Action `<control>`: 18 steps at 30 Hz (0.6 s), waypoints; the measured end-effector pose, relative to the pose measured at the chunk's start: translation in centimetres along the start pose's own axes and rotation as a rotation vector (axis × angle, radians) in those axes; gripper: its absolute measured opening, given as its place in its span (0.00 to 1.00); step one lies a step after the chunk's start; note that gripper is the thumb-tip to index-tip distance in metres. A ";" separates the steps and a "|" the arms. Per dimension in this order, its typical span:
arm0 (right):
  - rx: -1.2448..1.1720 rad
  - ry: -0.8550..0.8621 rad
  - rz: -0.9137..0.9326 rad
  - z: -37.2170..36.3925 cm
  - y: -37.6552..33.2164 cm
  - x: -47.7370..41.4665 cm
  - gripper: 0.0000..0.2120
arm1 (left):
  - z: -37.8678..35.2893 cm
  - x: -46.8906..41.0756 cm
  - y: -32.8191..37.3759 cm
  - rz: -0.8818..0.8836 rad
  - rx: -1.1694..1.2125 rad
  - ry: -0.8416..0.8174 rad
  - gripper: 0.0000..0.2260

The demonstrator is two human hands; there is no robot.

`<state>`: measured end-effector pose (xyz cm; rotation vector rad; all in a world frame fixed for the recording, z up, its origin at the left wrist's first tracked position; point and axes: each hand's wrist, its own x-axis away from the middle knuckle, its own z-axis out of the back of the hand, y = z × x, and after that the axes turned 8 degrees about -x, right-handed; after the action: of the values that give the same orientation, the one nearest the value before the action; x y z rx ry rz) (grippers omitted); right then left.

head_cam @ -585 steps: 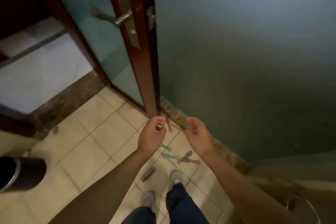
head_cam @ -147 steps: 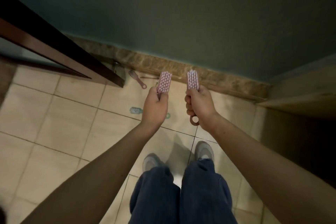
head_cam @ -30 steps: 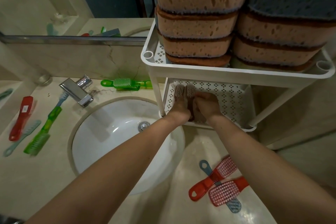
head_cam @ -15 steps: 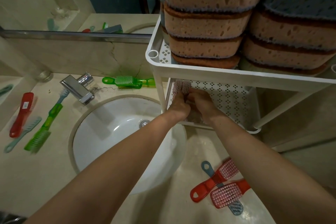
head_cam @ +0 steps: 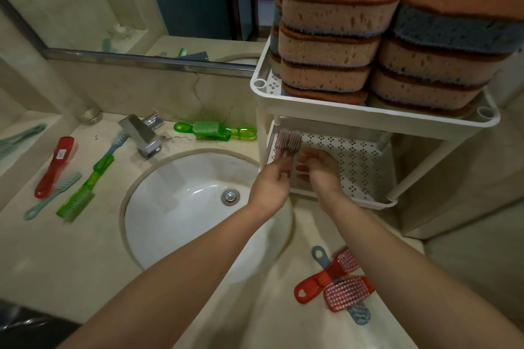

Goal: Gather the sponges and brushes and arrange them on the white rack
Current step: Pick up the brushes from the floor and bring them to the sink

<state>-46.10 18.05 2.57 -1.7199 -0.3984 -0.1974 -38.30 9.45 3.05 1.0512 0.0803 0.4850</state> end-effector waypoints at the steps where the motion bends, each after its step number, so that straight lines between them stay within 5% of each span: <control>1: 0.010 -0.007 0.038 -0.1 0.1 1.0 0.14 | 0.3 0.7 -0.4 0.011 0.033 0.047 0.23; 18: 0.286 -0.485 0.074 -9.4 5.9 14.3 0.08 | 11.1 13.2 -9.2 0.288 0.287 0.529 0.18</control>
<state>-29.85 10.16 3.96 -1.4841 -0.6809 0.3252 -20.09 2.27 3.02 1.1975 0.4828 1.0293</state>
